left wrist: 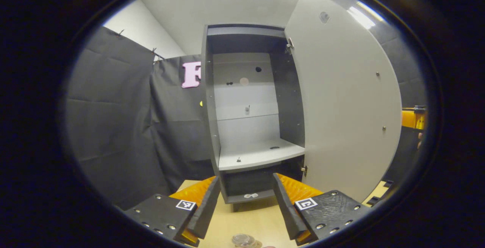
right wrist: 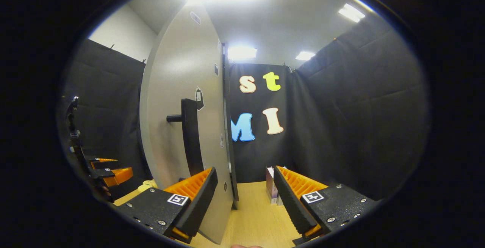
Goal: Open the cabinet door with the right hand, grasp the bottle in the cabinet with the left hand and place it on the coaster, then close the cabinet door with the right hand.
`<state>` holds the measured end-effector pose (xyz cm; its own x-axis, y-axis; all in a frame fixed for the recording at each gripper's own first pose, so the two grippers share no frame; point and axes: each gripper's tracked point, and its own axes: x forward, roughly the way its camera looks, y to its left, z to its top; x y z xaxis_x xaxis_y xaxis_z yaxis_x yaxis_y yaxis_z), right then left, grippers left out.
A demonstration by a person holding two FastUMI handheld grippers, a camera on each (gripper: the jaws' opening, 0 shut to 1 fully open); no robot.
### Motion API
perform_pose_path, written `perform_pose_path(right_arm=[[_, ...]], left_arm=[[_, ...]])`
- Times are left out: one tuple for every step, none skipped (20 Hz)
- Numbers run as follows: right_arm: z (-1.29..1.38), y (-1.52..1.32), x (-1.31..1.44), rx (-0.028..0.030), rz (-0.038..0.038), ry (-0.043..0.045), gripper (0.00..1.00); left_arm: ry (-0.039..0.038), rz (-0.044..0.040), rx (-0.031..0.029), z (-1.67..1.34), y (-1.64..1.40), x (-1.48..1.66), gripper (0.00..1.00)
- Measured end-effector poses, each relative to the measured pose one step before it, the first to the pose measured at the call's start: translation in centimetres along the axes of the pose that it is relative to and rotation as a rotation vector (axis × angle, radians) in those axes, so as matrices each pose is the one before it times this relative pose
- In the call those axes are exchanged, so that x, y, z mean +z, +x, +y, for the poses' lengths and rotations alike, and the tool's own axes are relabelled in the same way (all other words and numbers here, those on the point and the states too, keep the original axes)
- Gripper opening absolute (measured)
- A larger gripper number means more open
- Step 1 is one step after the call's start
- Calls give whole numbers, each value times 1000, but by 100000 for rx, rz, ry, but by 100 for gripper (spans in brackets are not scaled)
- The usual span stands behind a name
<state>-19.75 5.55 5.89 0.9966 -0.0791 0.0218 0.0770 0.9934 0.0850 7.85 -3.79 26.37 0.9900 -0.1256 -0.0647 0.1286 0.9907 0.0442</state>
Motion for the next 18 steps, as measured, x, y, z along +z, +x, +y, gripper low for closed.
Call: perform_pose_path(right_arm=[[689, -67, 32, -1403, -422, -180, 93], [321, -1020, 142, -1296, -549, -423, 93], [809, -95, -4, -1070, -549, -209, 93], [946, -153, -86, -873, -503, -31, 93], [765, 39, 9, -711, -477, -43, 93], [655, 63, -65, -777, -510, 46, 93], [607, 277, -201, -873, 1120, 65, 93], [728, 275, -654, 43, 1663, 509, 93], [963, 290, -211, 1403, 1159, 1123, 93], [1118, 268, -20, 1762, 872, 987, 88], [779, 476, -100, 2110, 411, 365, 93], [789, 233, 29, 2337, 36, -298, 93], [1131, 429, 10, 2768, -385, -665, 93], [1029, 367, -78, 2083, -248, -547, 93], [844, 620, -131, 2174, 354, -83, 93], [861, 797, -441, 2276, 1311, 418, 88], [796, 881, -461, 2216, 2011, -40, 93], [716, 930, -126, 2542, 1251, -78, 93]], left_arm=[[-114, -718, -1695, 573, 516, -24, 79], [-393, -838, -1266, 578, 256, -27, 79], [-723, -387, -1456, 571, 175, -182, 79], [-832, 283, -1780, 474, 130, -291, 79], [-655, 161, -1103, 374, 131, -200, 79], [-162, 324, -472, 650, 176, -239, 79], [138, 614, 322, 628, 80, -331, 79], [-45, 786, 637, 594, -91, -369, 79], [-552, 375, 269, 486, -41, -308, 79], [-354, 645, 793, 593, 26, -280, 79], [-262, 167, 514, 531, 40, -201, 80], [166, -520, 777, 422, -178, 93, 82], [763, -75, 1170, 556, -76, 45, 79], [779, 350, 1208, 452, -33, -23, 79], [-54, 910, 1248, 297, 192, -273, 79], [-724, 692, 478, 115, 82, -148, 79], [-445, 63, 976, 214, 55, 215, 79], [-121, -844, 1630, 345, 96, 504, 79]])
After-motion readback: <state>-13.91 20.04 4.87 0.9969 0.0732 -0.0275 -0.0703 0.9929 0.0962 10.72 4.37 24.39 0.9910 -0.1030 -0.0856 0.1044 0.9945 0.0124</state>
